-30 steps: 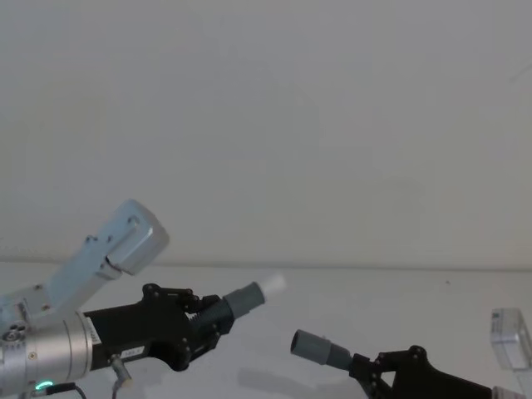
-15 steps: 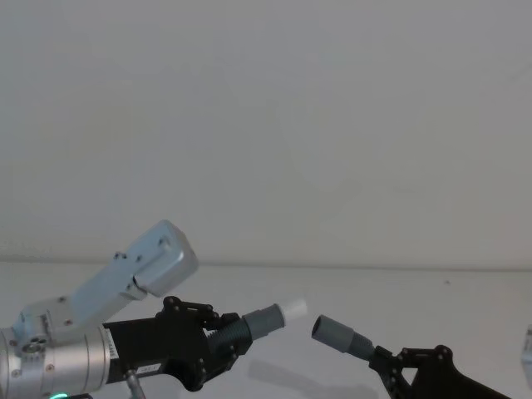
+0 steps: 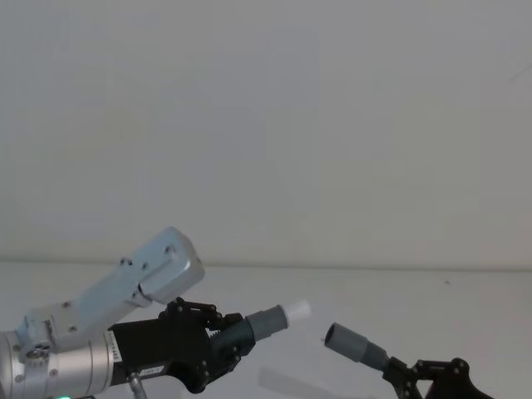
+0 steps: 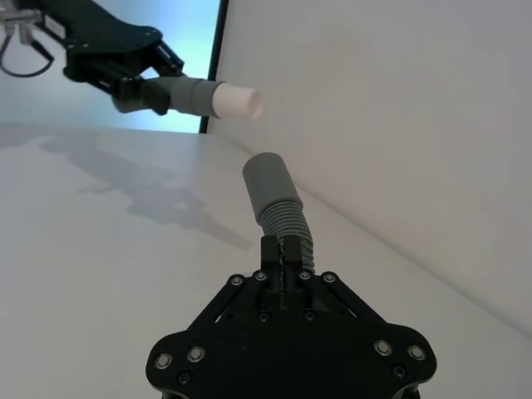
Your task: Use both hands to pick up one end of the pipe from the table, align the ends, and insert them.
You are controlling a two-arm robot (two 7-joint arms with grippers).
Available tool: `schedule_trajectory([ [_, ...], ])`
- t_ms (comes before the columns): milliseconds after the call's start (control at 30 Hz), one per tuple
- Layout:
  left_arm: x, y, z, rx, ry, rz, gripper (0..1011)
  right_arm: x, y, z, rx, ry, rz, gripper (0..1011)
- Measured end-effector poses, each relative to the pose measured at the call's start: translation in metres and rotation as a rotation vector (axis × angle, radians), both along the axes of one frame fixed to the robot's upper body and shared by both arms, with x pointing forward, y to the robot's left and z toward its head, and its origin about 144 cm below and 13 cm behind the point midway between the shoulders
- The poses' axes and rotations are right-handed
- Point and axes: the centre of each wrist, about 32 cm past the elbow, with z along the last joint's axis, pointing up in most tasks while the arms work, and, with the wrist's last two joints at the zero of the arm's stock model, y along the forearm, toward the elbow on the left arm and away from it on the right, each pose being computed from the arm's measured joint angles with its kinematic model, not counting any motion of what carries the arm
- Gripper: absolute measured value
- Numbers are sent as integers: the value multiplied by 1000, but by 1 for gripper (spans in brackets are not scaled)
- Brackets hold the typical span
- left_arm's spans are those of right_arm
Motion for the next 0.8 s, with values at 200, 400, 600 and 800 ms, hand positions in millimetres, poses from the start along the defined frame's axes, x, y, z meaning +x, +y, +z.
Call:
schedule_trajectory([
  [200, -1, 1, -1, -7, -8, -11, 294, -6, -6, -3, -13, -18, 18, 23],
  [400, -1, 1, -1, -21, -6, -40, 294, -10, -11, -4, -22, -32, 26, 23],
  [600, 0, 2, -1, -27, 12, -74, 294, -12, -13, -4, -24, -44, 26, 22],
  [800, 1, 3, 1, -18, 38, -103, 294, -14, -13, -4, -21, -56, 18, 16],
])
